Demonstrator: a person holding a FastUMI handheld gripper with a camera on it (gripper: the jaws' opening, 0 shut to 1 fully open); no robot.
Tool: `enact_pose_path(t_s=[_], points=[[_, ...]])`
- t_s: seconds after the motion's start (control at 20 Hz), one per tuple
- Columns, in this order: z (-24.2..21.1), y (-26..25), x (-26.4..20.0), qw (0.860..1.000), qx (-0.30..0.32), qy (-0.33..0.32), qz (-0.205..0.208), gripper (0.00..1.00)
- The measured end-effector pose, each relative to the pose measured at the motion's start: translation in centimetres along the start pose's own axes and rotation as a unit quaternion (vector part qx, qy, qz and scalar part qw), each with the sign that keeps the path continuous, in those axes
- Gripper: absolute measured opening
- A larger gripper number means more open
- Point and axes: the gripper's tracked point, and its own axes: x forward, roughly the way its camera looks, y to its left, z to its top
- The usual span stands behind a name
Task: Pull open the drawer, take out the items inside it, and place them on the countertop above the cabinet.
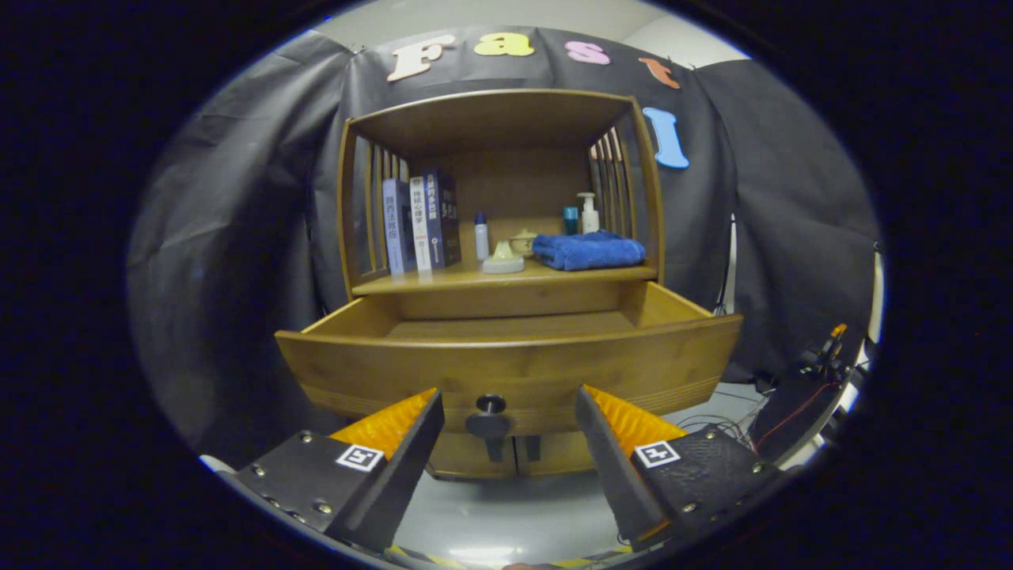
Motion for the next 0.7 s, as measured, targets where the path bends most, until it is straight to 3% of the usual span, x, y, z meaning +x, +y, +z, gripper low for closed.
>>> enact_pose_path(t_s=[0.35, 0.7], points=[[-3.4, 1.3, 4.1, 0.999, 0.0, 0.039, -0.008, 1.0], [-4.3, 1.4, 7.4, 0.999, 0.0, 0.034, -0.036, 1.0]])
